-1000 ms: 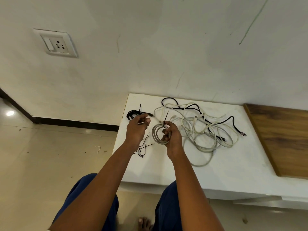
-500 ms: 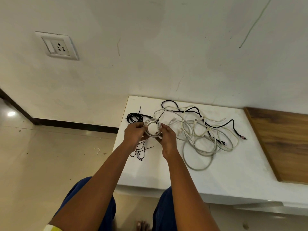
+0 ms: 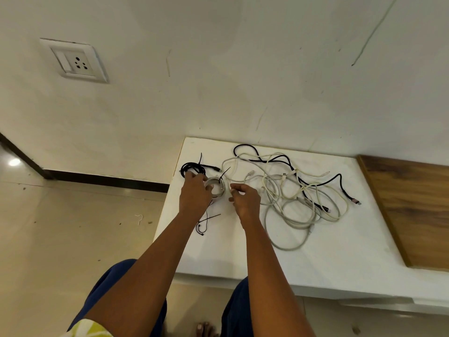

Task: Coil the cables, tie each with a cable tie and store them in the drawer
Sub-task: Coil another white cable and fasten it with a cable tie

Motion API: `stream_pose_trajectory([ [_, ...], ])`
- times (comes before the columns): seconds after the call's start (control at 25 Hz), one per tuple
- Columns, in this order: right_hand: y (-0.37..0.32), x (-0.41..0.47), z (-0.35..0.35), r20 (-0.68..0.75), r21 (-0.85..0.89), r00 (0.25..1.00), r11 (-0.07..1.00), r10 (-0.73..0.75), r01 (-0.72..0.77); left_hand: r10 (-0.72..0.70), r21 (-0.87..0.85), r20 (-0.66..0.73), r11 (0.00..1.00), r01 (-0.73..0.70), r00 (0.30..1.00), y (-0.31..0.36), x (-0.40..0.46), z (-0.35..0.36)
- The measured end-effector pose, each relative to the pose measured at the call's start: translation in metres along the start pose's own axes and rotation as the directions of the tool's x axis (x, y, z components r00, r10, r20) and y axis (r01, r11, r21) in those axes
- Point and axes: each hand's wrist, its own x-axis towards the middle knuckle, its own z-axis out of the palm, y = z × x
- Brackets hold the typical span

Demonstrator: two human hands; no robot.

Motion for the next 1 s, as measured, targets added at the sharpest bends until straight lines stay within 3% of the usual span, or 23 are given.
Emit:
stream_pose_trajectory([
  [0.12,-0.002,0.002,-0.013,-0.108,-0.188,0.981,0.972,-0.163,0.141,0.173,0.103,-0.057,0.981,-0.167,0.983,0.01,0.001,0.004],
  [0.28,0.001,0.0,-0.026,-0.101,-0.476,0.964,0.863,-0.247,0.172,0.416,0.134,0.04,0.899,-0.417,0.909,0.024,0.008,0.027],
  [0.44,0.006,0.004,-0.032,-0.085,-0.608,0.975,0.786,-0.205,0.113,0.485,0.313,0.225,0.785,-0.534,0.845,0.032,0.012,0.053],
  [0.56,0.003,0.005,-0.033,-0.178,-0.59,0.959,0.804,-0.22,0.076,0.48,0.404,0.261,0.734,-0.547,0.837,0.041,0.007,0.068],
  [0.68,0.004,0.006,-0.042,-0.322,-0.552,0.939,0.83,-0.121,-0.083,0.486,0.356,0.263,0.754,-0.552,0.834,0.048,0.003,0.076],
  [0.8,0.009,0.006,-0.059,-0.367,-0.579,0.929,0.792,-0.045,-0.19,0.499,0.279,0.262,0.78,-0.559,0.826,0.052,-0.002,0.087],
  [1.0,0.003,-0.001,-0.087,-0.448,-0.473,0.885,0.874,-0.129,-0.112,0.529,0.007,0.245,0.837,-0.547,0.812,0.063,-0.022,0.102],
])
